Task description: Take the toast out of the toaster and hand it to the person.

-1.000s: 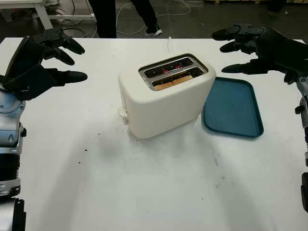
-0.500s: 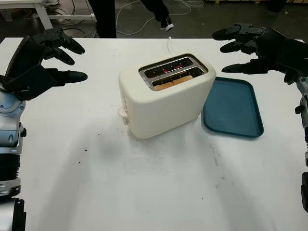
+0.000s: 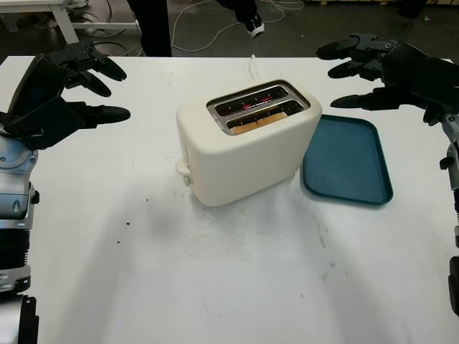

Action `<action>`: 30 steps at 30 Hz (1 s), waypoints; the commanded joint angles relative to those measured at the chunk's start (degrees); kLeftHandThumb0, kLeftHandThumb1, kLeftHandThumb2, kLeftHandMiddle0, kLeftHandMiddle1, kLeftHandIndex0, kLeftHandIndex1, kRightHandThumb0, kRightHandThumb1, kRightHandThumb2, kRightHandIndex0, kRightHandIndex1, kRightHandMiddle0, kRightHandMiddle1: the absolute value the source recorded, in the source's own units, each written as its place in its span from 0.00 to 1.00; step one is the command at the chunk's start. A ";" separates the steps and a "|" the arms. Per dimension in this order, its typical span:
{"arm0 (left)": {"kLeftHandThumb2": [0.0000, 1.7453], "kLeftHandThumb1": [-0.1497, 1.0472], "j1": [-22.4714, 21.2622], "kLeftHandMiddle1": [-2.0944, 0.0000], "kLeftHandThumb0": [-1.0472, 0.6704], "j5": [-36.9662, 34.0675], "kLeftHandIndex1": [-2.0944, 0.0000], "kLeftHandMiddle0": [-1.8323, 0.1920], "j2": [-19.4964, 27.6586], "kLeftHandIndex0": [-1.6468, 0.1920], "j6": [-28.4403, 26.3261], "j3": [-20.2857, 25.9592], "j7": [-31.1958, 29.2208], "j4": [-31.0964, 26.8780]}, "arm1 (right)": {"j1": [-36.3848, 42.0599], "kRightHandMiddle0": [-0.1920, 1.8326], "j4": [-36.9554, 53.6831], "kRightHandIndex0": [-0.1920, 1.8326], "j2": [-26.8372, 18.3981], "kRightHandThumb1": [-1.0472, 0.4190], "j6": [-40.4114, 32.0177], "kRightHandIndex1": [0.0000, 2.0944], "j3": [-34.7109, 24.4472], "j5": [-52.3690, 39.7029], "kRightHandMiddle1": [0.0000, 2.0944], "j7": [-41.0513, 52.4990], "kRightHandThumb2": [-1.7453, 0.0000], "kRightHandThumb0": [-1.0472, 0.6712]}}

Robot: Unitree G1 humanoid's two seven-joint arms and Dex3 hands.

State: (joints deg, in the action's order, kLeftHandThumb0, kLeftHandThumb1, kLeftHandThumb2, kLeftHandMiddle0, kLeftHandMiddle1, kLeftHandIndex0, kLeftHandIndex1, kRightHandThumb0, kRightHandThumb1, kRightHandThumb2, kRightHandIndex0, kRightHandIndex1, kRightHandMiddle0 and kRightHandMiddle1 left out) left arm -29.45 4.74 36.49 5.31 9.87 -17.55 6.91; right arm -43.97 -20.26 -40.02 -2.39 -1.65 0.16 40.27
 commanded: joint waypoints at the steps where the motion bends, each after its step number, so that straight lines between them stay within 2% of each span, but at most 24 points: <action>1: 0.00 0.73 -0.13 0.40 0.00 -0.26 0.48 0.68 0.07 0.62 -0.03 0.23 0.15 -0.51 | -0.62 0.16 0.03 0.09 0.42 0.17 0.62 0.39 -0.27 -0.83 0.24 0.32 1.00 0.17; 9: 0.00 0.75 -0.12 0.41 0.00 0.02 0.48 0.67 0.19 0.62 1.37 0.21 0.36 0.19 | -0.47 0.15 0.59 0.09 0.32 0.18 -0.21 0.39 -0.24 -0.79 0.25 0.08 1.00 0.16; 16: 0.00 0.72 0.11 0.40 0.00 -0.67 0.48 0.68 -0.14 0.62 -1.28 0.45 0.09 -1.34 | -0.37 0.15 0.38 0.09 0.30 0.18 0.22 0.39 -0.24 -0.59 0.26 -0.16 1.00 0.16; 30: 0.00 0.72 0.22 0.39 0.00 -0.50 0.48 0.68 -0.15 0.62 -1.23 0.50 0.21 -1.45 | -0.48 0.14 0.23 0.09 0.43 0.18 0.57 0.39 -0.37 -1.04 0.27 0.23 1.00 0.18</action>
State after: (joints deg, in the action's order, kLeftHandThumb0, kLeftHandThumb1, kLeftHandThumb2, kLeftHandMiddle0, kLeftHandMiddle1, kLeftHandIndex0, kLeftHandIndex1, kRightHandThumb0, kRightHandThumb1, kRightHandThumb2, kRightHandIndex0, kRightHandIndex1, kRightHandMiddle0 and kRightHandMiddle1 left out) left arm -29.45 4.67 36.49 4.54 10.05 -17.55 6.16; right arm -44.13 -20.26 -40.02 -2.32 -1.65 -0.08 40.33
